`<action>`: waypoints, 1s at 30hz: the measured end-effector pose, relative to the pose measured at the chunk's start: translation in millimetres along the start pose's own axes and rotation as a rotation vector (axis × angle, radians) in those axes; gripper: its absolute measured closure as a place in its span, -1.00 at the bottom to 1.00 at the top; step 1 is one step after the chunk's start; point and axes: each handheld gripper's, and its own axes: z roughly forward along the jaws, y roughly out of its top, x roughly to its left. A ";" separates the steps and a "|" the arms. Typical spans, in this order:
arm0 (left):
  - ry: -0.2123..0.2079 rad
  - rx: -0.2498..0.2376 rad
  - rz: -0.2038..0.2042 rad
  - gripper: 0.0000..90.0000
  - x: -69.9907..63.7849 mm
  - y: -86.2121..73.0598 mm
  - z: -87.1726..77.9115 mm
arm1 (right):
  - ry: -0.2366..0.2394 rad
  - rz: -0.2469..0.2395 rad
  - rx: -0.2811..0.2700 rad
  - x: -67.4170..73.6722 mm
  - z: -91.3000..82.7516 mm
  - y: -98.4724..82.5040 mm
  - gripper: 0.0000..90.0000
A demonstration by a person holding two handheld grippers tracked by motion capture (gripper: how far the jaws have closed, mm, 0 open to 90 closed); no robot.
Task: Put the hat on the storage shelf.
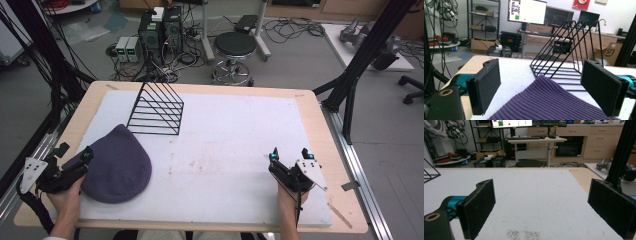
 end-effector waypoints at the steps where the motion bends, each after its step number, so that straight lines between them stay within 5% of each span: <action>1: 0.000 0.000 -0.002 -0.63 0.0 -0.1 0.3 | 0.000 -0.002 -0.001 -0.3 0.5 -0.1 -0.85; 21: 0.003 0.005 -0.010 -0.63 1.4 0.3 -0.9 | 0.006 0.005 0.009 -0.5 0.0 -0.8 -0.85; 30: -0.030 0.018 -0.015 -0.63 -0.2 2.6 0.9 | 0.012 0.002 0.015 0.0 0.9 -1.2 -0.85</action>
